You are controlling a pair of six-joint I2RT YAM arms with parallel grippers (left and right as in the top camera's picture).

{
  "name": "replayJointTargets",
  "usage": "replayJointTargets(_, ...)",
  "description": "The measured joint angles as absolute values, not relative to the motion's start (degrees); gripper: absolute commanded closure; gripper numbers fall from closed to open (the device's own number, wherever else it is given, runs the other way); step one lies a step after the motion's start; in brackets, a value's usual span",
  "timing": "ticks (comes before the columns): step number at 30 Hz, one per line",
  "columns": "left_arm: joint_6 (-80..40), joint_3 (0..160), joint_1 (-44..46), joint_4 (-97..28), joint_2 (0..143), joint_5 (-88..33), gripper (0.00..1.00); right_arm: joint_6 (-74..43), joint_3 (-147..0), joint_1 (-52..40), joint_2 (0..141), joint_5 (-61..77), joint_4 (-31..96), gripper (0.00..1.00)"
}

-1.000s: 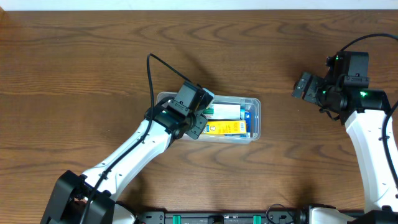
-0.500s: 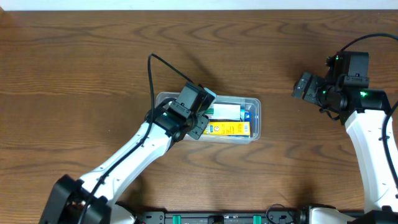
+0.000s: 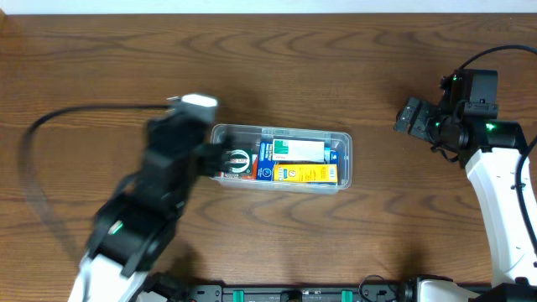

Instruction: Pack container

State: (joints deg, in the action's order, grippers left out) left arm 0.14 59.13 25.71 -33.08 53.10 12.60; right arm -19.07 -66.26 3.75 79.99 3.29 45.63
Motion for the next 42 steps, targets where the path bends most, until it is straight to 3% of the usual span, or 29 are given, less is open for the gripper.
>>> replayJointTargets(10, -0.5, 59.2, 19.2, -41.1, 37.1, 15.4, 0.02, -19.1, -66.3, 3.7, 80.0, 3.3, 45.6, 0.01)
replayJointTargets(23, 2.8, 59.2, 19.2, -51.0, 36.2, 15.4, 0.02, -19.1, -66.3, 3.7, 80.0, 3.3, 45.6, 0.01)
replayJointTargets(30, 7.2, 59.0, 18.3, -49.7, 36.1, 15.4, 0.02, -19.1, -66.3, 3.7, 80.0, 3.3, 45.6, 0.01)
replayJointTargets(42, 8.2, 42.3, 4.9, -32.2, 24.9, 9.6, 0.02, -19.1, -66.3, 3.7, 80.0, 3.3, 45.6, 0.01)
